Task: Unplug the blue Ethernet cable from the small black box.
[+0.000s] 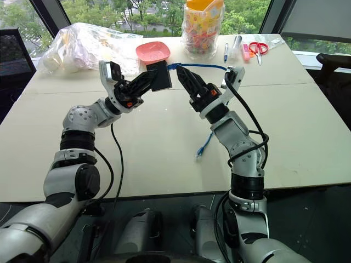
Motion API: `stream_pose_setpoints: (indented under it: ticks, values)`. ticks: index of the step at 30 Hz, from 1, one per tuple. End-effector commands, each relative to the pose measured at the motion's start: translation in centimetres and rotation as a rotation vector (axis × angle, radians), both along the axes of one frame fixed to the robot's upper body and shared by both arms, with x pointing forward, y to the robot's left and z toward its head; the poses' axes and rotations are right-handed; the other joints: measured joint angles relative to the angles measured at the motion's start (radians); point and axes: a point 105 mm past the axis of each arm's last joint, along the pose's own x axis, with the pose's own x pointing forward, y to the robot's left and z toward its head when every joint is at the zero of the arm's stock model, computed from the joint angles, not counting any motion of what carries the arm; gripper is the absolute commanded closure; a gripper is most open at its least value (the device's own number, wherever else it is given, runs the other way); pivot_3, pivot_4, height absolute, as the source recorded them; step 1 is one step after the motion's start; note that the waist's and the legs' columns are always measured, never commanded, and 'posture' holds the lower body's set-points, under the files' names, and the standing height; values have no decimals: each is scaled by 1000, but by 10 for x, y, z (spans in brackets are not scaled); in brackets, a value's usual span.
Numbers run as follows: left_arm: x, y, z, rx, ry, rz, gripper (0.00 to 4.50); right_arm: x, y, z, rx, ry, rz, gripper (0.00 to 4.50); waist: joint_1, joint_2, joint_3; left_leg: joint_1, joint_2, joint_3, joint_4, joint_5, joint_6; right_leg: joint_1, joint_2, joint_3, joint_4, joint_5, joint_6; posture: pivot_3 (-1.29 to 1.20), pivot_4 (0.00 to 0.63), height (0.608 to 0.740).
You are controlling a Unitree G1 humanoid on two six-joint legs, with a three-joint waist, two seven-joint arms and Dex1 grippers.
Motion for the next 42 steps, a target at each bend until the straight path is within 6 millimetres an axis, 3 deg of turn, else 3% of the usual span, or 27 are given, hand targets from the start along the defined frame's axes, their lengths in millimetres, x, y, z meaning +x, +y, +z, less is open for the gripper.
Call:
stream_pose_setpoints:
  ticks: [1, 15, 18, 22, 23, 34, 37, 42]
  values:
    - [-6, -8, 10, -12, -43, -34, 4009, -13, 7, 17, 20, -79, 46, 1341, 0, 0, 0, 0, 0, 0, 0, 0, 0, 0, 0, 0, 0, 0, 0, 0, 150, 740]
    - [-8, -16, 10, -13, -44, -54, 4009, -15, 11, 15, 16, -74, 70, 1341, 0, 0, 0, 0, 0, 0, 0, 0, 0, 0, 0, 0, 0, 0, 0, 0, 150, 740]
    - [-8, -16, 10, -12, -43, -56, 4009, -15, 11, 16, 27, -73, 71, 2223, 0, 0, 0, 0, 0, 0, 0, 0, 0, 0, 0, 0, -1, 0, 0, 0, 150, 740]
    - [-7, -16, 10, -15, -41, -54, 4009, -15, 12, 16, 37, -74, 75, 4259, 0, 0, 0, 0, 0, 0, 0, 0, 0, 0, 0, 0, -1, 0, 0, 0, 150, 740]
    - [-7, -17, 10, -16, -41, -53, 4009, -15, 12, 17, 45, -74, 77, 4459, 0, 0, 0, -1, 0, 0, 0, 0, 0, 0, 0, 0, -1, 0, 0, 0, 150, 740]
    - [-4, -12, 12, -26, -44, -11, 4009, -8, 11, 15, 137, -33, 55, 4459, 0, 0, 0, -1, 0, 0, 0, 0, 0, 0, 0, 0, -1, -1, -1, 0, 150, 740]
    - [-2, 2, 11, -14, -44, 30, 4009, 5, -10, 9, 131, -8, -61, 4459, -1, 0, 0, -1, 0, 0, -1, 0, 0, 0, 0, 0, -1, -1, -2, 0, 150, 740]
    - [1, 33, 10, 20, -43, 115, 4009, 26, -65, 5, 71, 6, -273, 4459, 1, 0, 0, -1, 0, 0, -1, 0, 0, -1, 0, -1, -2, -2, -3, 0, 150, 740]
